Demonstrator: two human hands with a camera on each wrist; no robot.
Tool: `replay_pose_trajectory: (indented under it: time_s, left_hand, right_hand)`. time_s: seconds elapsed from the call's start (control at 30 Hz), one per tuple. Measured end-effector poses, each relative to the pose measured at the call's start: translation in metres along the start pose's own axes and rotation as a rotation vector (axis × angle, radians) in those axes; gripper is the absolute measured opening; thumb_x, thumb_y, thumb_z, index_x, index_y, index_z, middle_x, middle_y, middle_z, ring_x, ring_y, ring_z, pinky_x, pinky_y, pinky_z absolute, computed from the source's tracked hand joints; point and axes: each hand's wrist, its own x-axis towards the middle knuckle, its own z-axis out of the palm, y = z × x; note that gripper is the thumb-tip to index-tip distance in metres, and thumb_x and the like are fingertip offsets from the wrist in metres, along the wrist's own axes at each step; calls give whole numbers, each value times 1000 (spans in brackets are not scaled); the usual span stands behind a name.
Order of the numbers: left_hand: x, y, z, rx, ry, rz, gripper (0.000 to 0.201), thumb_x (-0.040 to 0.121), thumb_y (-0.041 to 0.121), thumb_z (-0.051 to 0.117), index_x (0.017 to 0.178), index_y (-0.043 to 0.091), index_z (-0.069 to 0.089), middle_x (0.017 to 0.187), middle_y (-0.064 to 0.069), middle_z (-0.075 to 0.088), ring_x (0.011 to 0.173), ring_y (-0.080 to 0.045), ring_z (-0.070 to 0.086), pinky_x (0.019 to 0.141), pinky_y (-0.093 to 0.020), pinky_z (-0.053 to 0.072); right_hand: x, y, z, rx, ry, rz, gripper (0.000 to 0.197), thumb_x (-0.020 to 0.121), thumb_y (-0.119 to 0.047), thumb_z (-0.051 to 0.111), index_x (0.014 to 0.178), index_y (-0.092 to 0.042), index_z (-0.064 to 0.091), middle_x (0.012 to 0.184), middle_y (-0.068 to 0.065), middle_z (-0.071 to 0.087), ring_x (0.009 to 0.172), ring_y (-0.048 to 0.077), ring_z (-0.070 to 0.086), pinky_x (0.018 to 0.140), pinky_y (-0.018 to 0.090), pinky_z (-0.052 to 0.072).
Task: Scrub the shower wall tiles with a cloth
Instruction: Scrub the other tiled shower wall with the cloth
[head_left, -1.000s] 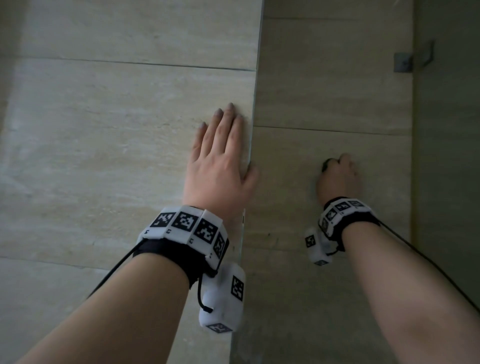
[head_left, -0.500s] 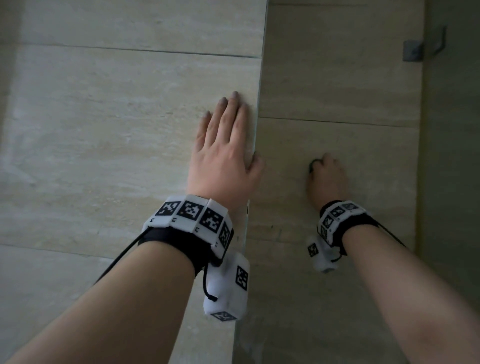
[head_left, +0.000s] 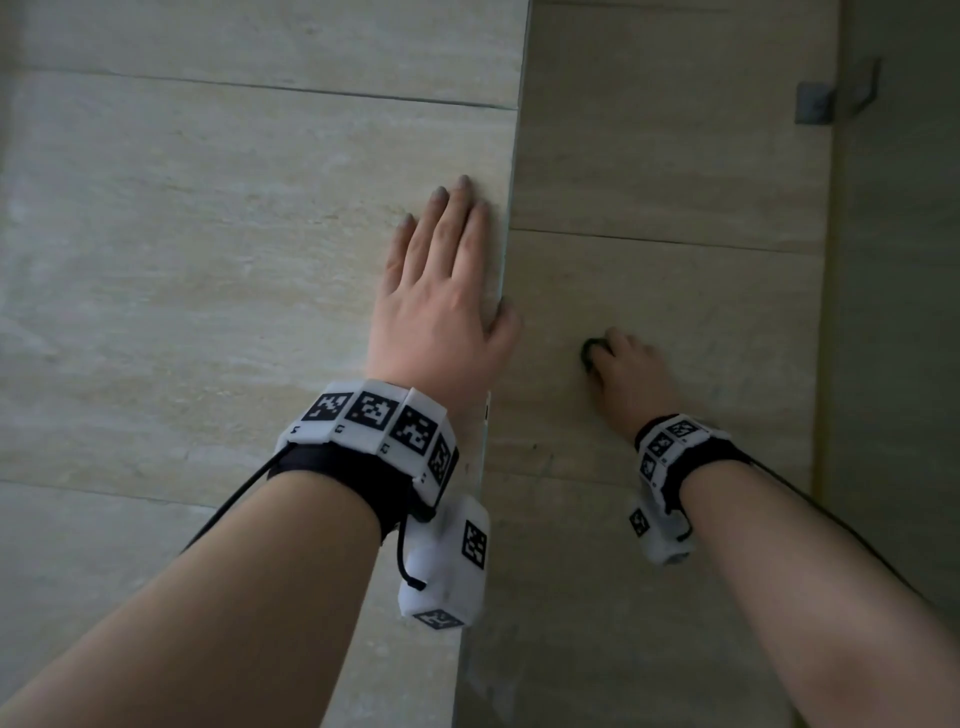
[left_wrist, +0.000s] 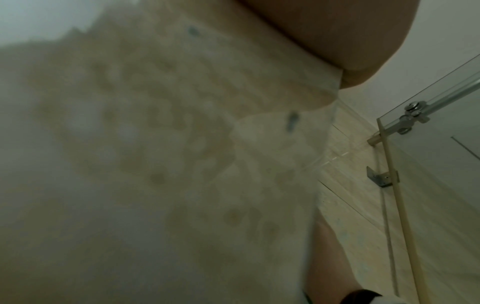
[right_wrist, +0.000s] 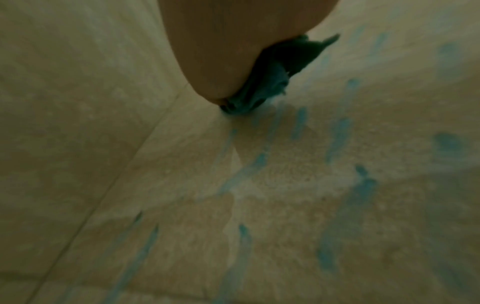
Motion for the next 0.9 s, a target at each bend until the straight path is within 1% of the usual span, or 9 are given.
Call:
replay_pose_trajectory:
  time_s: [0.13,0.17,0.3,0.33,0.47,0.6,0.67,0.77,0.9]
  left_hand:
    - [0,0,0,3,-15,2,75,86,42,37,150,6,25,159,-9,19,148,-22,12,121,-36,2]
    - [0,-1,-1,2,-16,2,75,86,42,38,150,6,25,159,-9,18,148,-22,12,121,-36,2]
    - [0,0,-1,-6,-16,1,73,88,37,44,150,6,24,159,-10,18,148,-23,12,121,-36,2]
    - [0,0,-1,-7,-15,0,73,88,37,46,150,6,24,159,-10,18,148,-23,12,121,-36,2]
    - [0,0,-2,0,-17,-7,74,87,35,48,150,5,24,159,-10,18,148,-24,12,120,-35,1]
    - [0,0,-3,3,-32,-8,74,87,35,47,151,6,23,159,-9,17,148,-23,11,120,-34,0]
    - [0,1,-3,6,-40,-11,74,88,36,46,151,6,22,160,-9,15,148,-22,9,120,-34,-1]
    - [0,1,-4,13,-46,-16,74,88,38,44,151,7,21,160,-8,14,148,-21,8,120,-33,-3]
    - [0,1,-4,15,-49,-14,74,88,38,45,151,7,21,160,-8,14,148,-21,7,120,-33,-2]
  right_hand:
    - [3,6,4,45,76,518,21,93,-6,47,104,6,60,117,25,48,101,41,50,81,49,42]
    - [3,-1,4,76,69,496,19,92,-4,49,101,7,61,114,26,50,98,41,52,79,48,43]
    - [-15,-6,11,-16,53,-26,16,69,5,75,80,6,64,85,23,58,65,36,57,55,38,46]
    - [-17,3,9,-17,49,-7,16,69,5,75,81,5,64,85,23,58,65,36,57,56,38,46]
    - [-25,7,4,31,32,471,12,83,3,57,93,8,62,105,27,54,86,41,55,69,45,42]
    - [-44,-4,12,-36,2,6,21,64,9,75,81,5,63,87,23,59,66,37,58,55,39,47]
    - [-45,4,6,9,-21,96,16,76,5,69,91,5,63,98,25,57,78,39,58,64,43,47]
    - [-39,1,6,33,-14,507,18,92,-5,51,107,2,58,118,23,49,99,38,50,74,43,39]
    - [-28,-14,8,59,-37,138,12,86,2,58,97,4,62,105,25,54,87,40,55,69,44,42]
